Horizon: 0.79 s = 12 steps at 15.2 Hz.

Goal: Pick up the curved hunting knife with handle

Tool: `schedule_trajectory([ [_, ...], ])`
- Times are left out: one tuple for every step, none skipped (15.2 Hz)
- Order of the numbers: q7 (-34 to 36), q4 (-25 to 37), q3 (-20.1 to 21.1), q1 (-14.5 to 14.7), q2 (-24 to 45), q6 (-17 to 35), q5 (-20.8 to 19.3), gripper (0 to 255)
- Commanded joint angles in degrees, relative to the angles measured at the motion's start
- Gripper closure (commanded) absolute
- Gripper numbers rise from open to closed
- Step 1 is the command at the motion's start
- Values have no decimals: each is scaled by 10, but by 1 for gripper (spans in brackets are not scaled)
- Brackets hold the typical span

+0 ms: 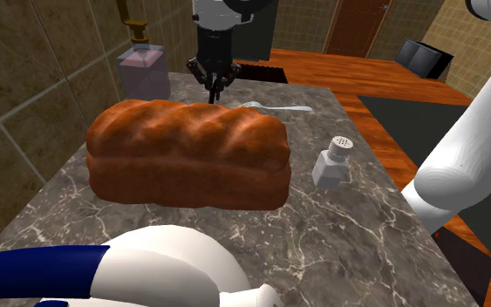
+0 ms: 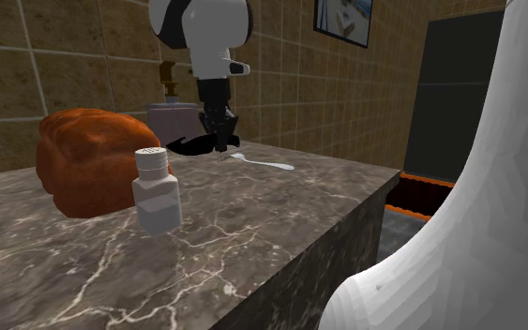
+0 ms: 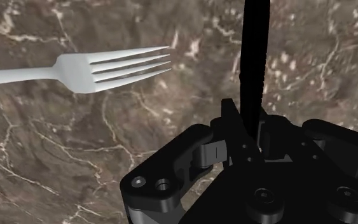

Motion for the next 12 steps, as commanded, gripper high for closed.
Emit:
schedule_trajectory([
  [-2,15,0,0,0,-16,1,255],
  [-2,23,0,0,-1,-23,1,255],
  [-3,30,1,1,-1,-31,2,255],
  [-4,38,1,1,-1,-39,2,255],
  [-4,45,1,1,-1,-46,2,255],
  [-4,53,1,1,0,-54,2,255],
  [-5,62,1,2,0,-62,2,255],
  [-5,70,2,2,1,-70,2,255],
  [-5,79,2,3,1,-78,1,255],
  [-6,87,2,3,2,-86,1,255],
  [-6,96,3,4,4,-94,0,255],
  [-6,97,3,4,4,-95,0,255],
])
